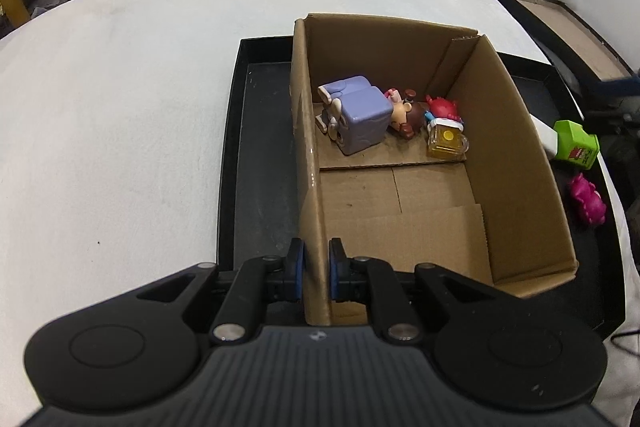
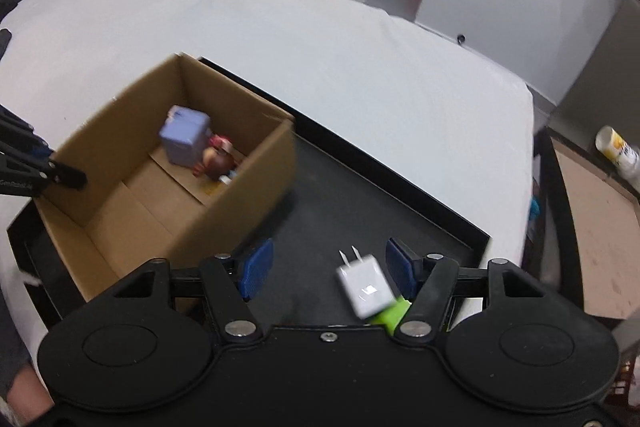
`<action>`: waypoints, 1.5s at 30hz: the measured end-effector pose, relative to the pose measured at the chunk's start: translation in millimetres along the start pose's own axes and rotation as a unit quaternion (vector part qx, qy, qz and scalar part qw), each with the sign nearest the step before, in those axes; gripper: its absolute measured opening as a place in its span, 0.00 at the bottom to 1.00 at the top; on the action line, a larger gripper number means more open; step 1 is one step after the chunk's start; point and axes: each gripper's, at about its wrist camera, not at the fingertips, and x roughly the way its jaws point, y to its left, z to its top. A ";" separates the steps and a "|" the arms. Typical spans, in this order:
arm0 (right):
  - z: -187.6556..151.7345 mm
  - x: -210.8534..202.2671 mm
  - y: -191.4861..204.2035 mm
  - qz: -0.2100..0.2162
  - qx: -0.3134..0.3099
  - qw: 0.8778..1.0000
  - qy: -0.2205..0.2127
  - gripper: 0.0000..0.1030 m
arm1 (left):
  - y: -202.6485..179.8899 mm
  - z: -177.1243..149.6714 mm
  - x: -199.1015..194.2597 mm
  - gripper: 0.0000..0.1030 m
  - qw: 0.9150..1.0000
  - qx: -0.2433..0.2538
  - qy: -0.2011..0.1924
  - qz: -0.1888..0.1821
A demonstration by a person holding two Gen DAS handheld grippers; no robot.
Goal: Organize rigid objects
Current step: 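Move the right tool to the pink figure and grasp it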
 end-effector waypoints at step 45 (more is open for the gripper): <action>-92.4 45.6 -38.6 0.030 0.135 0.972 0.187 0.42 | 6.3 0.3 3.5 0.11 0.999 -0.051 -0.008 0.005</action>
